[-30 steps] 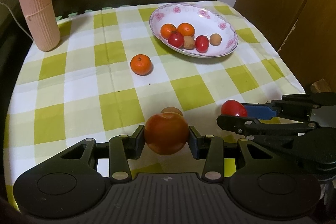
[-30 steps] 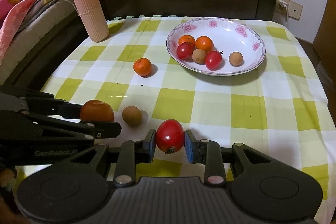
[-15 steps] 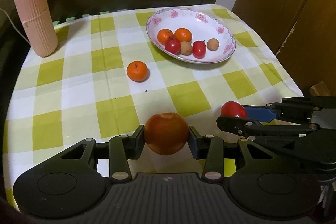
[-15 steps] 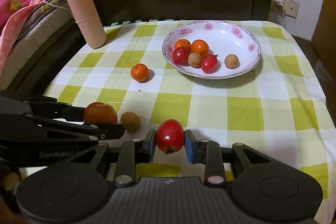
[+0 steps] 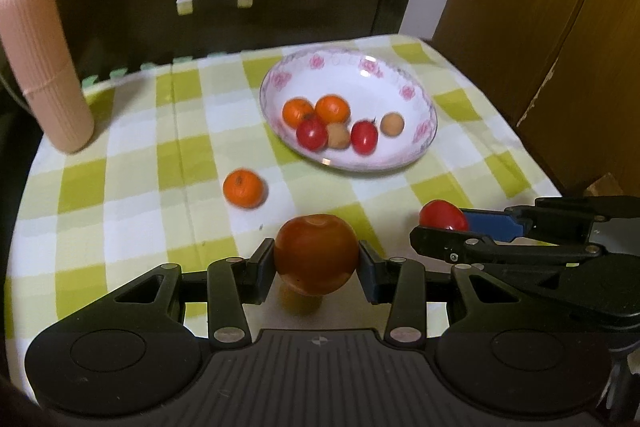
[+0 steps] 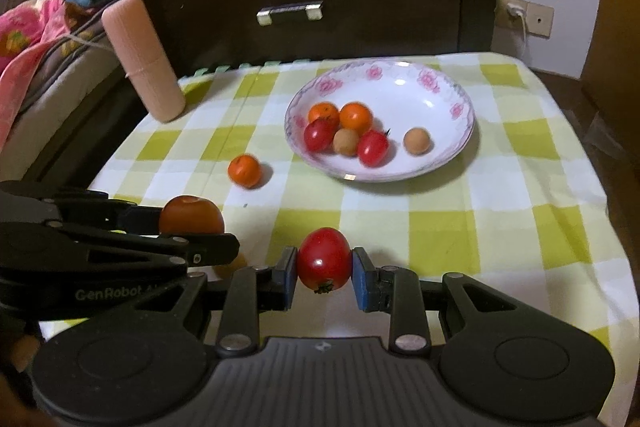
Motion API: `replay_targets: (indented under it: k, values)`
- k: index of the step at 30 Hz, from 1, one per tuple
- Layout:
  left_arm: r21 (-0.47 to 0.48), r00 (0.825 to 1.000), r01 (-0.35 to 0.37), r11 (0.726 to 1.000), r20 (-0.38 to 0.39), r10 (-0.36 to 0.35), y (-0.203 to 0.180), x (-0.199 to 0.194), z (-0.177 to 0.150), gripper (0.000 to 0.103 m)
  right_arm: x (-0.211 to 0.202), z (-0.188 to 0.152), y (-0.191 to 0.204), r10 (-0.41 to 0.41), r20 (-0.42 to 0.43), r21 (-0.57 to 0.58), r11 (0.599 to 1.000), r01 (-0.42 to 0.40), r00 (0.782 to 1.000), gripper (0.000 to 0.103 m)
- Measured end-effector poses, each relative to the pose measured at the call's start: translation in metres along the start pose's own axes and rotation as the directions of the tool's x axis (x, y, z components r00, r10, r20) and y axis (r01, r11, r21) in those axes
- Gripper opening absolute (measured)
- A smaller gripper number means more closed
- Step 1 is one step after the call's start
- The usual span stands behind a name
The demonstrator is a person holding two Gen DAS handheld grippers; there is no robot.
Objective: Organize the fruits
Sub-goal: 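Carry the large red tomato and cherry tomato toward the flowered bowl with both tools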
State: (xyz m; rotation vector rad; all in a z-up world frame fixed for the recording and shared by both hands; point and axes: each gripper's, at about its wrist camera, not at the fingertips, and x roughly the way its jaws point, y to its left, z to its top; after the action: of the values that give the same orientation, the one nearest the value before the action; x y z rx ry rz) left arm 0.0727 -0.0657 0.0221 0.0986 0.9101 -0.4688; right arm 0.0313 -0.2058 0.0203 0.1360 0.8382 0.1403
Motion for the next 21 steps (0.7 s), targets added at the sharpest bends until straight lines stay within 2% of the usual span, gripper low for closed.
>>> replay_targets:
  k: [10, 21]
  values:
    - [0.044, 0.999, -0.011, 0.999, 0.043, 0.009, -0.009, 0.012, 0.04, 0.05, 0.002, 0.03, -0.022, -0.01, 0.047, 0.044, 0.999, 0.008, 0.999, 0.028]
    - [0.08, 0.998, -0.024, 0.996, 0.062, 0.019, -0.017, 0.05, 0.086, 0.05, 0.03, 0.067, -0.064, 0.002, 0.071, 0.114, 0.993, -0.01, 0.997, 0.028]
